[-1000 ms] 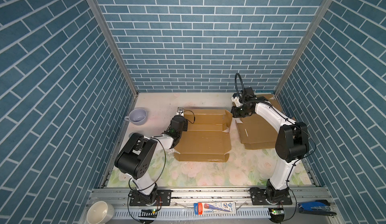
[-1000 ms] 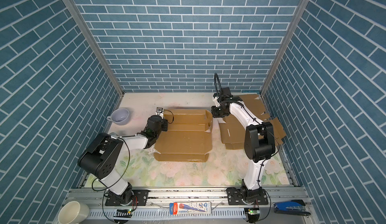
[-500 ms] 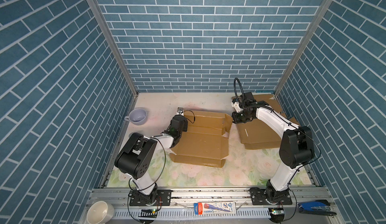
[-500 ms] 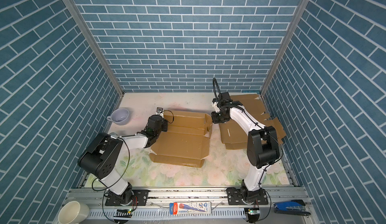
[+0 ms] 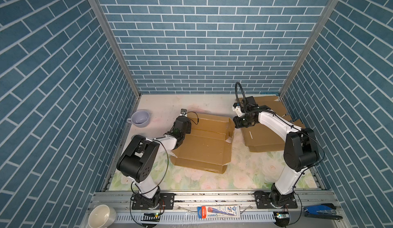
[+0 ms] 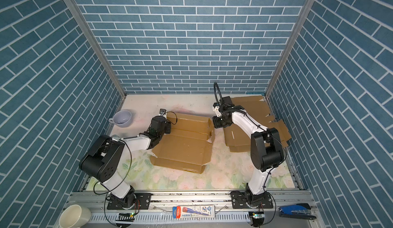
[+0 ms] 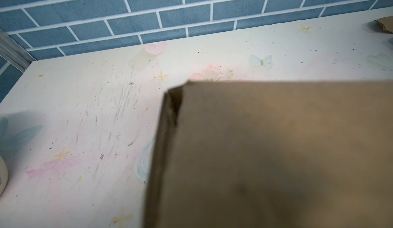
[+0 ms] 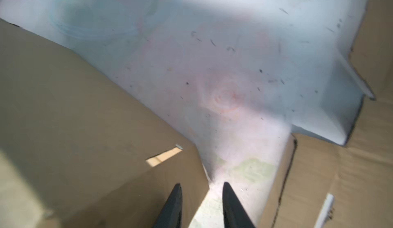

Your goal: Fold the paper box

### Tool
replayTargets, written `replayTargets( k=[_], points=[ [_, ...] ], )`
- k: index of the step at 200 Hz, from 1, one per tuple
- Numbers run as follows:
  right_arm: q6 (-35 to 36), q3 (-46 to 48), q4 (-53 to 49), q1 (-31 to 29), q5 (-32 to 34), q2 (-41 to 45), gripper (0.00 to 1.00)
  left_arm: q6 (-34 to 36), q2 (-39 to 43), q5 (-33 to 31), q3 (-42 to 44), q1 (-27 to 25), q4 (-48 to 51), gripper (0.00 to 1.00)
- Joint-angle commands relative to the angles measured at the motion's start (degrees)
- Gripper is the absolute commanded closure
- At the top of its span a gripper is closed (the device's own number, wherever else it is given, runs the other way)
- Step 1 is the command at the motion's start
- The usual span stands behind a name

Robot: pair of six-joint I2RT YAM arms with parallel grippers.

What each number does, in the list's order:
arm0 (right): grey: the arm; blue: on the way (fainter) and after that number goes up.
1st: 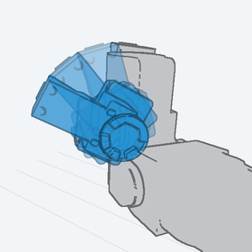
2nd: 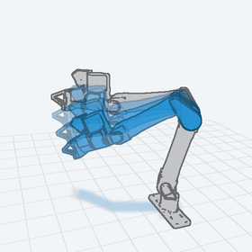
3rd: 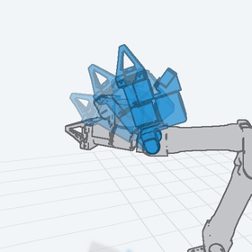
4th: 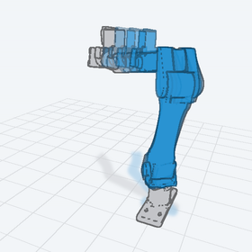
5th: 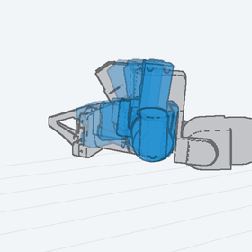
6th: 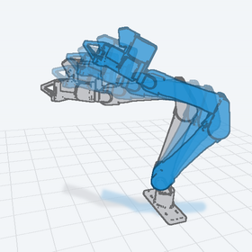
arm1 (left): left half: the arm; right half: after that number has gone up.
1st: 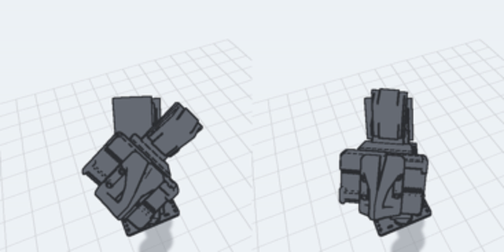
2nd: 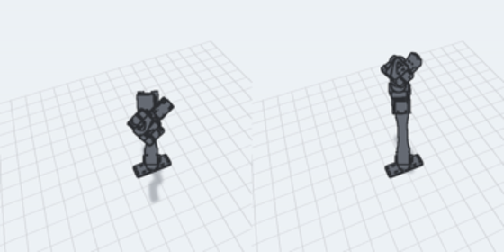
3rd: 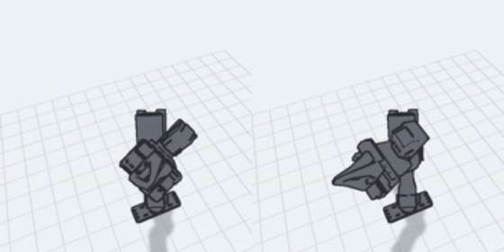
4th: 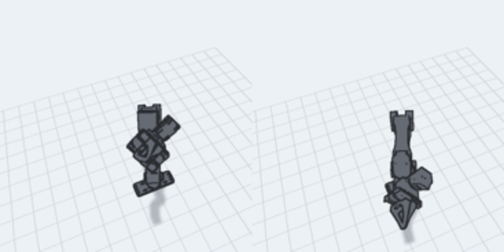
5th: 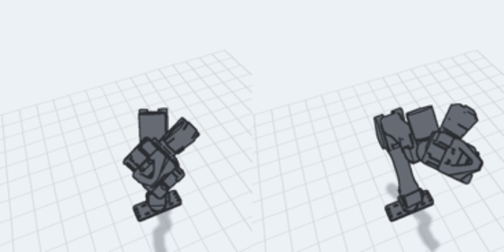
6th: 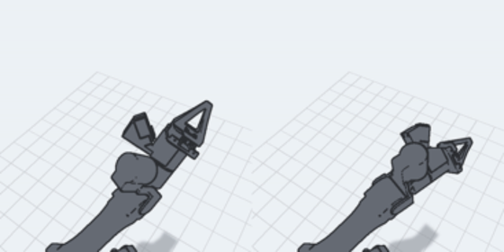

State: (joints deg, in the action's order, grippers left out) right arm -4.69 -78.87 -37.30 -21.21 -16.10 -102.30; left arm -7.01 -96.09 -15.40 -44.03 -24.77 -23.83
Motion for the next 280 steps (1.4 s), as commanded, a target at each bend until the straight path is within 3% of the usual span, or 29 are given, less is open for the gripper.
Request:
replayTargets(
  k=[1,43,63,86,110,131,157,192,251,280],
  points=[
    [-3.91,1.43,-5.53,2.28,3.21,2.18,0.65,0.63,0.19,-0.58,-1.77,-0.36,6.07,1.00],
    [-17.02,8.38,-5.08,3.55,5.27,12.83,0.58,0.55,0.82,-0.62,-1.05,-0.35,7.53,1.00],
    [-26.71,15.25,-1.02,1.60,6.36,18.28,0.69,0.46,0.13,-0.44,-1.98,-0.33,8.95,1.00],
    [-36.88,24.60,10.01,-5.54,9.83,24.71,0.83,0.15,-0.60,0.06,-3.17,-0.21,10.57,1.00],
    [-42.28,30.56,20.44,-13.11,16.22,25.96,0.93,0.23,-1.02,0.51,-4.25,-0.22,12.33,1.00],
    [-42.67,32.23,26.11,-17.64,20.36,22.33,0.98,0.15,-1.30,1.05,-4.62,-0.13,12.78,1.00],
    [-41.48,32.48,30.28,-19.49,20.94,15.76,1.00,-0.12,-1.71,1.60,-4.99,-0.14,13.06,1.00],
    [-41.10,31.92,26.76,-20.27,22.21,10.19,1.00,-0.34,-2.08,1.64,-5.20,-0.06,13.41,1.00],
    [-43.52,27.89,20.73,-20.28,18.38,0.29,1.00,-0.73,-2.23,1.90,-5.30,0.01,13.38,1.00],
    [-37.87,27.72,23.97,-19.89,14.43,6.48,1.00,-0.42,-1.91,2.03,-4.98,0.24,13.68,1.00]
  ],
)
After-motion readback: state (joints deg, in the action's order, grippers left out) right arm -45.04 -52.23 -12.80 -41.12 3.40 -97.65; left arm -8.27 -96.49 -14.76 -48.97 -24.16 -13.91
